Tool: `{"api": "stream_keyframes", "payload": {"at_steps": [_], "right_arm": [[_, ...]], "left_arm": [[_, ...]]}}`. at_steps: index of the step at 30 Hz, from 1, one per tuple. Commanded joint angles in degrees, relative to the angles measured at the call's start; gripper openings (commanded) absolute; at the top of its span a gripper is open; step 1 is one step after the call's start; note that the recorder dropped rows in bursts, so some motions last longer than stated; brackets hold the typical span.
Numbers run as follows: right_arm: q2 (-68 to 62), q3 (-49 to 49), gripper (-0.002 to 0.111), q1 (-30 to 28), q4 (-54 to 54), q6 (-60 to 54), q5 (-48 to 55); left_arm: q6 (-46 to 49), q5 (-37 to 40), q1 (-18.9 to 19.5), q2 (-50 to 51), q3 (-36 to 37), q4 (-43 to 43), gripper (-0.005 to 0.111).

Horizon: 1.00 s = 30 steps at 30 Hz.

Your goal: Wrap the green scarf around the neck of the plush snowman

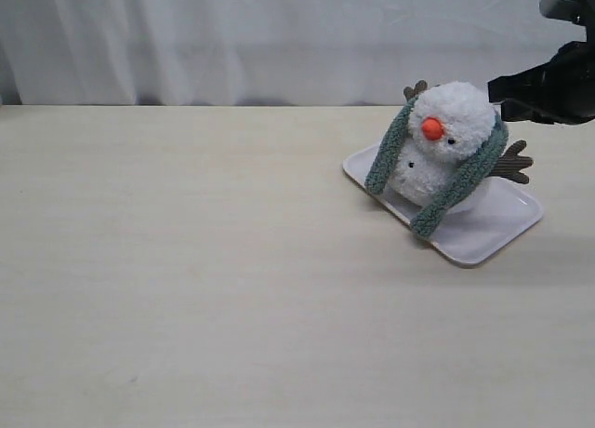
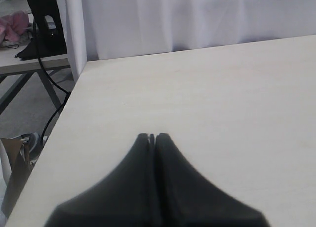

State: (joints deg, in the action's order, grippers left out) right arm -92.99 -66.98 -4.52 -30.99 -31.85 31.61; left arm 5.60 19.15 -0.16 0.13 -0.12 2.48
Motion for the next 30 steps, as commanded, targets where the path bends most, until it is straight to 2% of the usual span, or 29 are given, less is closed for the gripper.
{"api": "stream_keyframes", "payload": {"at_steps": [1, 11, 19, 23, 26, 30], "right_arm": [[-4.8, -0.2, 0.004, 0.0, 2.4, 1.6, -4.0], [-9.9, -0.2, 0.004, 0.0, 2.3, 1.6, -5.7], [-4.2, -0.3, 0.004, 0.0, -2.7, -2.0, -1.5], [0.6, -0.3, 0.004, 0.0, -10.8, -10.7, 3.8], [3.6, -0.3, 0.004, 0.0, -16.0, -20.6, 12.3], [4.8, -0.3, 0.004, 1.4, -15.3, -22.5, 19.6]], "left_arm": [[-0.1, -0.7, 0.1, -0.1, 0.1, -0.1, 0.0], [-0.1, -0.7, 0.1, -0.1, 0.1, -0.1, 0.0], [-0.1, -0.7, 0.1, -0.1, 0.1, -0.1, 0.0], [-0.1, -0.6, 0.1, -0.1, 0.1, -0.1, 0.0], [-0.1, -0.7, 0.1, -0.1, 0.1, -0.1, 0.0], [-0.1, -0.7, 0.1, -0.1, 0.1, -0.1, 0.0]]}}
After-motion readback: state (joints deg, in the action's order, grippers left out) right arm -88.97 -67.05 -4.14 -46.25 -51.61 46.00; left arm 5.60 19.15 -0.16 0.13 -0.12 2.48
